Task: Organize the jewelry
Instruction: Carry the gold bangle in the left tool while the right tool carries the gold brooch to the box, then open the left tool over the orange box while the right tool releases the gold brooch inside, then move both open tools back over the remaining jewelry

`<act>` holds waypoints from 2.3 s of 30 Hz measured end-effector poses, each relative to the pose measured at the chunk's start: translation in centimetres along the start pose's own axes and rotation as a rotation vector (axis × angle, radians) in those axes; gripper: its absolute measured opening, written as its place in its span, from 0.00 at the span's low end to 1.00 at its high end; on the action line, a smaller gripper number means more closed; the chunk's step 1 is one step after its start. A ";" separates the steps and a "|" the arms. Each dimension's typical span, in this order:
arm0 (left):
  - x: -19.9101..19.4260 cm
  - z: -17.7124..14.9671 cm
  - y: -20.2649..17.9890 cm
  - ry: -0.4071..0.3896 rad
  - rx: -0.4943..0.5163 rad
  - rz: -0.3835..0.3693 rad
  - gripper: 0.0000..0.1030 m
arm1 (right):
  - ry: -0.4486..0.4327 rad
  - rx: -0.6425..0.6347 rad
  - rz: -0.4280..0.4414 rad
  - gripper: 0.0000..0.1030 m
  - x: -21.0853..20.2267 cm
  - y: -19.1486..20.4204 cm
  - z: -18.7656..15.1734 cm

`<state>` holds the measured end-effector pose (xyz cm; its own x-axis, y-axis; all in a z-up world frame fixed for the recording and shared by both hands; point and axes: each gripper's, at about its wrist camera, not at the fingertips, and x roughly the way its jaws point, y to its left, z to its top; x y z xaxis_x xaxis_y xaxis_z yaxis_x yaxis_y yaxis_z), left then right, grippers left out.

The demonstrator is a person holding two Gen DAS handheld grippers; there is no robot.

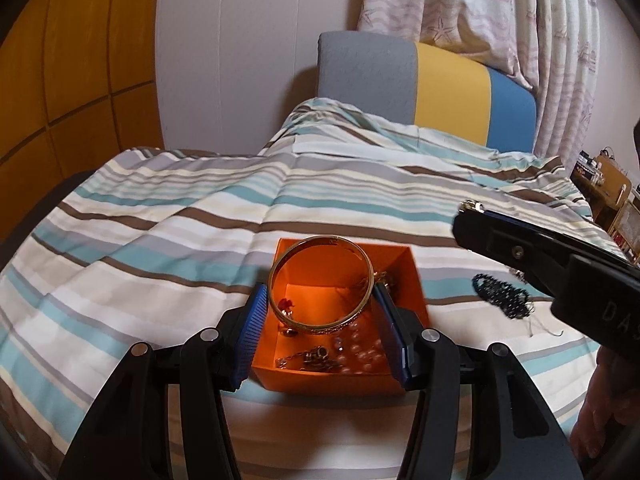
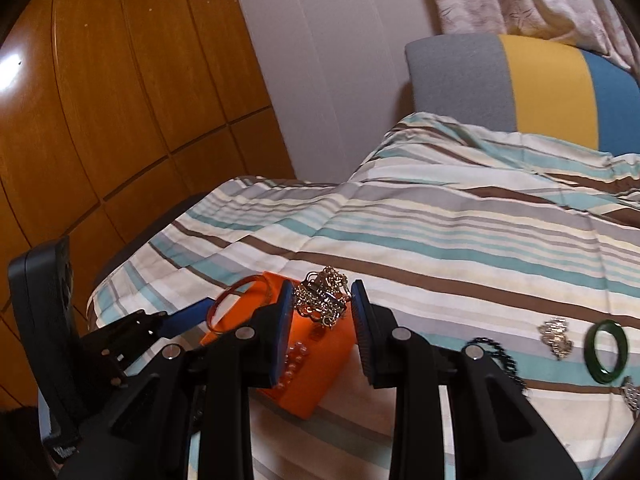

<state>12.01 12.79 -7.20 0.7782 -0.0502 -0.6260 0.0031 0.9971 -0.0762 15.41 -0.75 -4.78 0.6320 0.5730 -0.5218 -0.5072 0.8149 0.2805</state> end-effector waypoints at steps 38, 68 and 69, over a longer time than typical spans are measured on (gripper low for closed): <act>0.0 -1.5 0.4 -0.021 0.036 0.073 0.65 | 0.105 -0.073 0.008 0.28 5.0 0.8 -1.1; -3.4 -2.0 -2.0 -0.076 -0.113 -0.006 0.82 | 0.037 0.105 -0.128 0.43 -4.0 -6.1 -3.2; -3.5 -2.0 -2.4 -0.077 -0.110 -0.013 0.83 | 0.038 0.107 -0.140 0.43 -4.3 -6.5 -3.3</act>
<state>8.03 10.48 -6.37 0.8245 -0.0542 -0.5633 -0.0523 0.9839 -0.1711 14.00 -8.76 -7.03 0.6684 0.4512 -0.5913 -0.3493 0.8923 0.2861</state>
